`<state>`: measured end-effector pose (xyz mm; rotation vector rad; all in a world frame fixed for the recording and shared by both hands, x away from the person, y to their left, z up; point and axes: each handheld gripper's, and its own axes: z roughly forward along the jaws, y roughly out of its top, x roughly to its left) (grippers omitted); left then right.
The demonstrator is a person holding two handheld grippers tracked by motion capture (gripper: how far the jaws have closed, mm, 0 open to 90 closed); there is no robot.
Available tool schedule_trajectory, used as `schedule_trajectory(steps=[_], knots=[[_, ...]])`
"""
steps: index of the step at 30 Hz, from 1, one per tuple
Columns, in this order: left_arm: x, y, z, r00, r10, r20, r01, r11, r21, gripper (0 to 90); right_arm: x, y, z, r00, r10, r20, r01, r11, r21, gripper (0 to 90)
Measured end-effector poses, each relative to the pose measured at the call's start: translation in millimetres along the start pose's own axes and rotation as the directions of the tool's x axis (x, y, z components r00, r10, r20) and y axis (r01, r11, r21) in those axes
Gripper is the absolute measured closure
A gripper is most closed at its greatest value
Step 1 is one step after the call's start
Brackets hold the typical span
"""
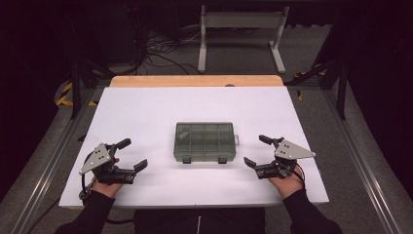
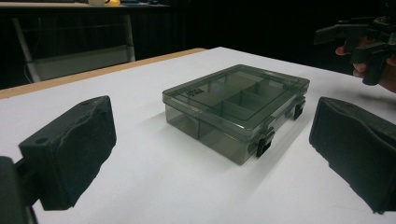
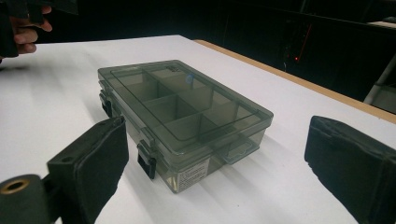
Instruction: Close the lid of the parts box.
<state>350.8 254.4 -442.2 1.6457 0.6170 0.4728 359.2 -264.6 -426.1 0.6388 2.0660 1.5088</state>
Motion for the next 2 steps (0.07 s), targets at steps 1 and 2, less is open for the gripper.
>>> schedule_trajectory(steps=[1, 2], knots=[[-0.1, 0.0, 0.0, 1.0, 0.002, -0.003, -0.002, 1.0, 0.001, 1.7, -0.1, 0.1, -0.2, 1.0, 0.0, 0.0, 0.0, 1.0, -0.001, 6.4], [-0.3, 0.1, -0.2, 1.0, 0.002, -0.003, -0.002, 1.0, 0.006, 1.7, -0.2, 0.2, -0.3, 1.0, 0.0, 0.001, 0.0, 1.0, -0.002, 6.4]])
